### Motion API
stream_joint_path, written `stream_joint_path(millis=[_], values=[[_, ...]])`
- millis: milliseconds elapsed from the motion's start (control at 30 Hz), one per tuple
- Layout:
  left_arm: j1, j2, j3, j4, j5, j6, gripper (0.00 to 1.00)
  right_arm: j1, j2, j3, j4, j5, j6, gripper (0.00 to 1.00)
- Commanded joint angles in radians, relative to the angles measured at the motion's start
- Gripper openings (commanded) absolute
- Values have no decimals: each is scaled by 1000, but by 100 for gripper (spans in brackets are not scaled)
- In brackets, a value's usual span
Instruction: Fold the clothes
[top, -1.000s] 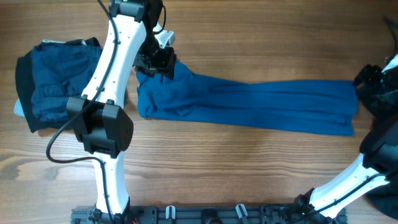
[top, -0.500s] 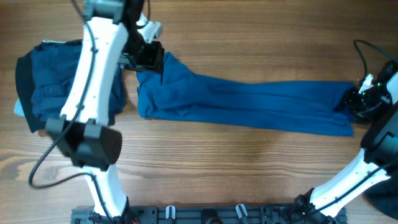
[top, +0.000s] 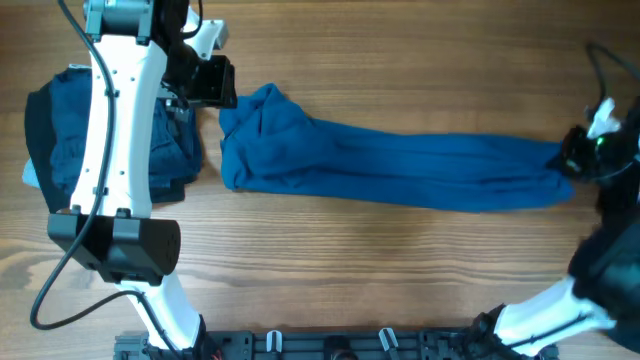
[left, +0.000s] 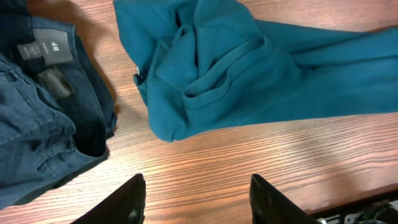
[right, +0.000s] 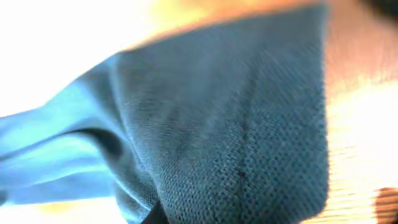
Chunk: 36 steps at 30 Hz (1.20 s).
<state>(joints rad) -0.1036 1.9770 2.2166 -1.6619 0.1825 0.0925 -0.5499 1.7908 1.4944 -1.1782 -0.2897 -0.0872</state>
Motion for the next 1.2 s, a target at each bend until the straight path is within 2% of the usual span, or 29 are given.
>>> stream_joint_path(millis=[0,167,367,433,467,500,533,600,733,867,933,1000,1100,1167], values=[[7,-71,9,-3,-2,4,57,161,-142,27,-3,-68,12,4],[7,-134,9,3,-2,4,63,440,-132,-17,39,-64,99,4],[8,-149,9,5,-2,4,65,710,-45,-90,133,-45,211,4],[8,-149,9,5,-2,4,65,783,-11,-94,152,-44,251,7],[8,-149,9,5,-2,4,66,822,9,-94,168,-44,256,20],[8,-149,9,6,-2,4,66,848,22,-94,183,-44,255,41],[8,-149,9,8,-2,4,71,872,33,-94,199,-43,269,56],[8,-149,9,13,-2,4,84,883,29,-92,230,-43,294,63],[28,-143,-10,11,-2,-45,91,820,-24,-50,244,-41,300,63],[48,-129,-138,45,-1,-84,94,722,-110,-33,248,-45,298,68],[59,-122,-276,143,3,-141,100,674,-147,-33,240,-45,295,70],[62,-113,-414,269,54,-164,100,649,-160,-33,226,-45,281,70],[62,-80,-580,450,217,-164,100,640,-161,-33,198,-45,267,70],[62,-48,-656,536,244,-175,100,640,-161,-33,190,-45,254,70]])
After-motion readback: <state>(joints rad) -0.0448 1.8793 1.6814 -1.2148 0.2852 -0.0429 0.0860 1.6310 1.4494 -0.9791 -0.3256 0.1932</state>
